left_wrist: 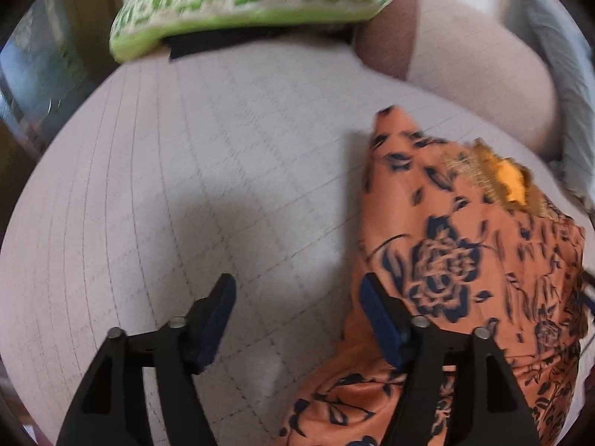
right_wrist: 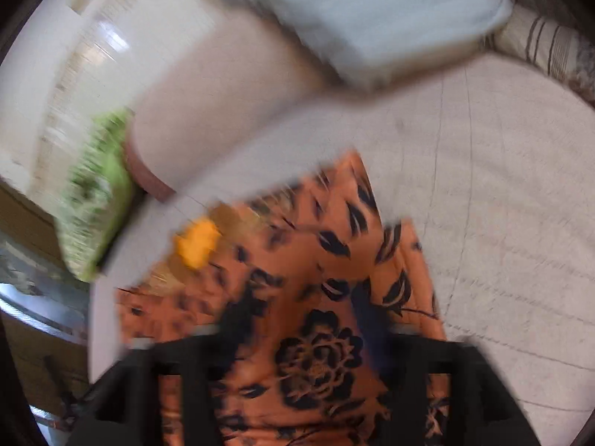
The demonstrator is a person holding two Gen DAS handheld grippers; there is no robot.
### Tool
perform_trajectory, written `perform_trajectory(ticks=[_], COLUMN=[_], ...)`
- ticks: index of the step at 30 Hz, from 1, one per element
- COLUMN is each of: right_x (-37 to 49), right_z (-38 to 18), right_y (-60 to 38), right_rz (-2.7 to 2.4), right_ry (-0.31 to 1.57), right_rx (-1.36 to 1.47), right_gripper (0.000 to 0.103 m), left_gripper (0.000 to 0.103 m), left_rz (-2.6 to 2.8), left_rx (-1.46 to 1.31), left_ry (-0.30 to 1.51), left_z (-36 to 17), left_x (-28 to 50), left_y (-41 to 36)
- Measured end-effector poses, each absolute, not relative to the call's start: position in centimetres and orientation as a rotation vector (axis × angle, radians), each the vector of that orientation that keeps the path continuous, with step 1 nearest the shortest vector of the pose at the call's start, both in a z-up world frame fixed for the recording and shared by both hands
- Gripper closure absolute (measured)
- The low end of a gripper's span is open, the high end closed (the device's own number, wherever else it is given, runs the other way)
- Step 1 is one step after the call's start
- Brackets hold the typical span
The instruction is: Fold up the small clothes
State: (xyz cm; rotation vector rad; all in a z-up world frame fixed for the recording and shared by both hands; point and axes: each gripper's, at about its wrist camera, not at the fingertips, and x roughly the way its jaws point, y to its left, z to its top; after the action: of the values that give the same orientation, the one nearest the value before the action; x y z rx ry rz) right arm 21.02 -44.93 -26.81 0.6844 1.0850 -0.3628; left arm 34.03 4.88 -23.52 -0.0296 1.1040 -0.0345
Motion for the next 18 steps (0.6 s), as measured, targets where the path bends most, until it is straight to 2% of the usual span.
perform_trajectory(ticks=[2, 6, 13, 18], right_x=[21.4, 19.1, 7.8, 0.6], right_z=[-28.4, -24.8, -15.7, -14.7], right_y=[-44.6, -43.6, -44.2, -45.3], right_rz=[-0.383, -0.302, -0.232, -0.221], right_ry=[1.123, 1.085, 1.019, 1.056], right_rx=[0.651, 0.624, 0.627, 0.688], right_gripper=[0.035, 0.035, 0.035, 0.034], left_gripper=[0.030, 0.030, 0.026, 0.026], left_rz=[-0.042, -0.043, 0.014, -0.074], left_rx=[-0.047, -0.056, -0.053, -0.018], left_ry=[1.106, 1.062, 1.014, 1.086], left_z=[-23.0, -20.8, -19.6, -19.8], left_x=[33.7, 31.4, 22.0, 14.5], left_y=[5.4, 7.8, 11.4, 12.0])
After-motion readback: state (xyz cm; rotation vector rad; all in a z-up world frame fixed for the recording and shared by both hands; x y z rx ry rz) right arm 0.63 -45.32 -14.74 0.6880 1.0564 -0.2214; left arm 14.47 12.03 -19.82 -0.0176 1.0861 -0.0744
